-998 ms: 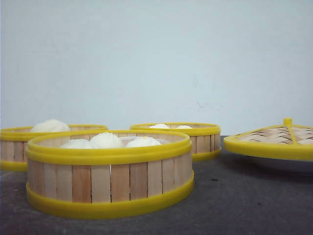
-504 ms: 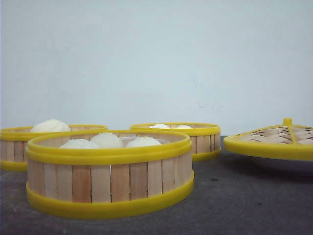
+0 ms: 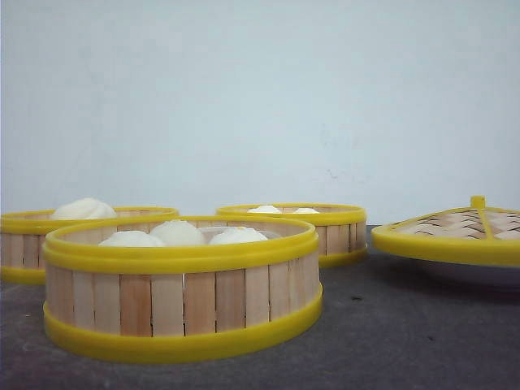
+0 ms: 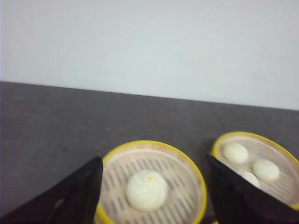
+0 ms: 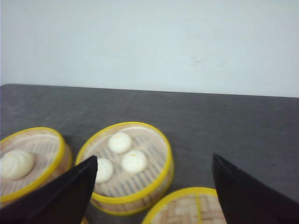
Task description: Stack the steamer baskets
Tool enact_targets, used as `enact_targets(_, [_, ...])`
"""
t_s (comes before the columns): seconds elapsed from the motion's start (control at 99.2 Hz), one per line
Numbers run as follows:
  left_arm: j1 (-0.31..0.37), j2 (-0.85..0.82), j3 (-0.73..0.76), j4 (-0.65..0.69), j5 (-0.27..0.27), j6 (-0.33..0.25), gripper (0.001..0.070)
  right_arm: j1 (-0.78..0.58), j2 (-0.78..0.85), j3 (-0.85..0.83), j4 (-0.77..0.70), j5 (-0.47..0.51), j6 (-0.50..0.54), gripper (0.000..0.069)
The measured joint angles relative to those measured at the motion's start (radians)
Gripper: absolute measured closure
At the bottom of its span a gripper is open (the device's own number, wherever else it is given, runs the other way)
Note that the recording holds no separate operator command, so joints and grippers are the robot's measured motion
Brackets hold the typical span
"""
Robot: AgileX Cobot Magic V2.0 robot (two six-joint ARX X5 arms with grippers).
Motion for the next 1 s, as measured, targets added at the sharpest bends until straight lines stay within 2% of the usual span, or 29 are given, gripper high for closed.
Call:
enact_targets(0.282, [-0.051, 0.037, 0.0, 0.0, 0.134, 0.0, 0.0288, 0.034, 0.401, 0.174, -0.018, -0.003, 0.01, 0.0225])
enact_targets(0.403, [-0.076, 0.039, 0.0, 0.0, 0.174, 0.0, 0.0288, 0.035, 0.576, 0.253, -0.011, -0.003, 0.013, 0.0225])
enact_targets(0.666, [-0.113, 0.032, 0.0, -0.016, 0.176, 0.0, 0.0288, 0.035, 0.871, 0.31, 0.077, 0.0, 0.06, 0.0246])
enact_targets(0.766, [-0.122, 0.027, 0.0, -0.032, 0.177, 0.0, 0.0288, 0.035, 0.93, 0.31, 0.135, 0.003, 0.087, 0.0281])
enact_targets(0.998, [-0.126, 0.014, 0.0, -0.068, 0.177, 0.0, 0.0288, 0.035, 1.009, 0.311, 0.204, 0.004, 0.138, 0.0301])
